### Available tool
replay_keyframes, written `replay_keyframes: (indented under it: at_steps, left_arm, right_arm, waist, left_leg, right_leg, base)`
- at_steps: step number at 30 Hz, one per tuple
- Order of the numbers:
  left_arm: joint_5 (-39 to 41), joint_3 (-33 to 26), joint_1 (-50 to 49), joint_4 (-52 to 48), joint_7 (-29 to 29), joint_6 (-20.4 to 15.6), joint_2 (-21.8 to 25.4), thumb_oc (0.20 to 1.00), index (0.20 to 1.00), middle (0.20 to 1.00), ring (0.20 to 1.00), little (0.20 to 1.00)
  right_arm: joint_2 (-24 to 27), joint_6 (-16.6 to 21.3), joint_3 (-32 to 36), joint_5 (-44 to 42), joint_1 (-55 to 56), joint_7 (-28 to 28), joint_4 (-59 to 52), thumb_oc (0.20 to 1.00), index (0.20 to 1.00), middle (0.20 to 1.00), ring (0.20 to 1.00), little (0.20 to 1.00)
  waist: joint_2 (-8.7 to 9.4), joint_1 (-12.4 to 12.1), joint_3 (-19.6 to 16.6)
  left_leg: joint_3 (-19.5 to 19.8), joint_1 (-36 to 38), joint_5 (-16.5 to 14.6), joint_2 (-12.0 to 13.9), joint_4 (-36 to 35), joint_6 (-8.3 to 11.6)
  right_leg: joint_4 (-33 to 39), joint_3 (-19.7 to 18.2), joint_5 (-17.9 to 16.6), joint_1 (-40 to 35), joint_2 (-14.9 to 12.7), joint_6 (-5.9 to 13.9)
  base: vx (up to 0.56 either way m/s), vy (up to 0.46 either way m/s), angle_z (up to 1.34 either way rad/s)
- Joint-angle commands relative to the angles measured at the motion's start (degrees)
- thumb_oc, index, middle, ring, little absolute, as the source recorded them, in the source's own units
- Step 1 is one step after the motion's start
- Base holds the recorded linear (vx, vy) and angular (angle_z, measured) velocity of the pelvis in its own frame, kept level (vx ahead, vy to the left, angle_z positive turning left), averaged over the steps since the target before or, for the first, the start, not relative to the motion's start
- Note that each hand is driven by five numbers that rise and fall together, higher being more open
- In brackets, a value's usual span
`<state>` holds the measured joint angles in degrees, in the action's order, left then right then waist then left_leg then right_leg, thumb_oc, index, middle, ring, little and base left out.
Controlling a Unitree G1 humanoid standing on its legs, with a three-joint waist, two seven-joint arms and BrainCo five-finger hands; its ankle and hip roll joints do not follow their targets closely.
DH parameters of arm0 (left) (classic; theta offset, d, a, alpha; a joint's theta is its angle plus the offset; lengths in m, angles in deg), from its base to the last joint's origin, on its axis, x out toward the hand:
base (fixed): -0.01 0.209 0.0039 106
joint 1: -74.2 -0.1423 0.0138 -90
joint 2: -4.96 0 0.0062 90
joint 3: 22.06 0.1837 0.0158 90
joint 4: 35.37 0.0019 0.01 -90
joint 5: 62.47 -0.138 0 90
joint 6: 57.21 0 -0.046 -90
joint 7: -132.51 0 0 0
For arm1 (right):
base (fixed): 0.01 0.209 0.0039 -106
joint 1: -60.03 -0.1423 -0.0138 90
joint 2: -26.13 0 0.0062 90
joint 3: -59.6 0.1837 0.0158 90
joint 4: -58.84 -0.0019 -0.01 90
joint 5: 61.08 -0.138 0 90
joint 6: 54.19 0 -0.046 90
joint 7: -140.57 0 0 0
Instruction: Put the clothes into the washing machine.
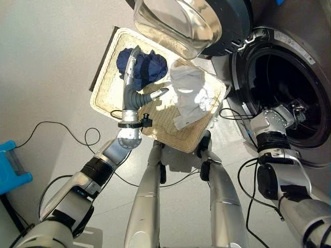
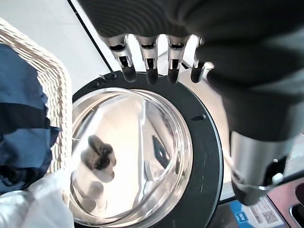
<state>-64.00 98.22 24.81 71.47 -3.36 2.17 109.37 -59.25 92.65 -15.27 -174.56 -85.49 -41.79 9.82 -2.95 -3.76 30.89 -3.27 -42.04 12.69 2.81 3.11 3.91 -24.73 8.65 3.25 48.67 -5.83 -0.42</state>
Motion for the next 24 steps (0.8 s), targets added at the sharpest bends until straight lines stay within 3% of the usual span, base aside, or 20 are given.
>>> replay_keyframes:
  at_steps: [1,8,13,14,24]
  left_arm:
    - [-1.73,-1.11,2.08,-4.67,0.72,-1.14,-0.58,1.000,1.000,1.000,1.000,1.000]
    - [-1.02,0.05,3.03,-4.74,1.43,-1.25,-0.25,1.000,1.000,1.000,1.000,1.000]
    - [-0.74,1.00,4.15,-4.91,1.37,-0.70,-0.46,1.000,1.000,1.000,1.000,1.000]
    - [-0.93,1.13,4.36,-5.08,1.29,-0.40,-0.64,1.000,1.000,1.000,1.000,1.000]
    - [-0.11,2.39,5.10,-3.68,0.64,1.74,-0.69,1.000,1.000,1.000,1.000,1.000]
  right_arm:
    - [7.62,7.22,1.04,0.49,0.28,-1.33,-4.52,0.200,0.200,0.200,0.200,0.200]
    - [10.01,8.80,2.46,0.49,0.21,-2.96,-2.23,0.200,0.200,0.200,0.200,0.200]
    - [10.70,7.03,2.02,0.49,-0.27,-2.63,-1.37,0.200,0.200,0.200,0.200,0.200]
    - [10.94,4.52,1.14,0.49,-0.68,-3.15,-0.55,1.000,1.000,1.000,1.000,1.000]
    - [11.33,-3.80,-2.92,0.49,-2.11,-4.36,4.03,1.000,1.000,1.000,1.000,1.000]
  waist:
    - [-3.11,2.14,-1.10]
    - [-3.48,2.35,-1.10]
    - [-3.46,2.44,-1.10]
    - [-3.36,2.46,-1.10]
    - [-2.84,2.42,-1.10]
  left_leg:
    - [-1.99,-0.18,-6.70,-6.20,5.11,-1.64]
    - [-2.54,0.60,-6.54,-6.01,4.62,-1.48]
    - [-2.54,0.89,-6.58,-5.96,4.74,-1.45]
    - [-2.50,0.93,-6.59,-5.95,4.81,-1.44]
    - [-2.34,1.31,-6.51,-5.67,4.75,-1.48]
  right_leg:
    - [7.42,5.04,-9.60,-3.03,-0.03,5.70]
    - [7.62,4.88,-9.57,-3.54,-0.06,5.80]
    - [7.41,4.91,-9.40,-3.78,-0.12,5.82]
    - [7.38,4.91,-9.42,-3.79,-0.14,5.80]
    - [7.44,5.10,-9.34,-4.32,-0.02,5.64]
  base:
    - [0.00,0.000,0.00]
    - [0.00,0.005,0.00]
    - [0.00,0.000,0.00]
    - [0.00,0.000,0.00]
    - [0.00,0.000,0.00]
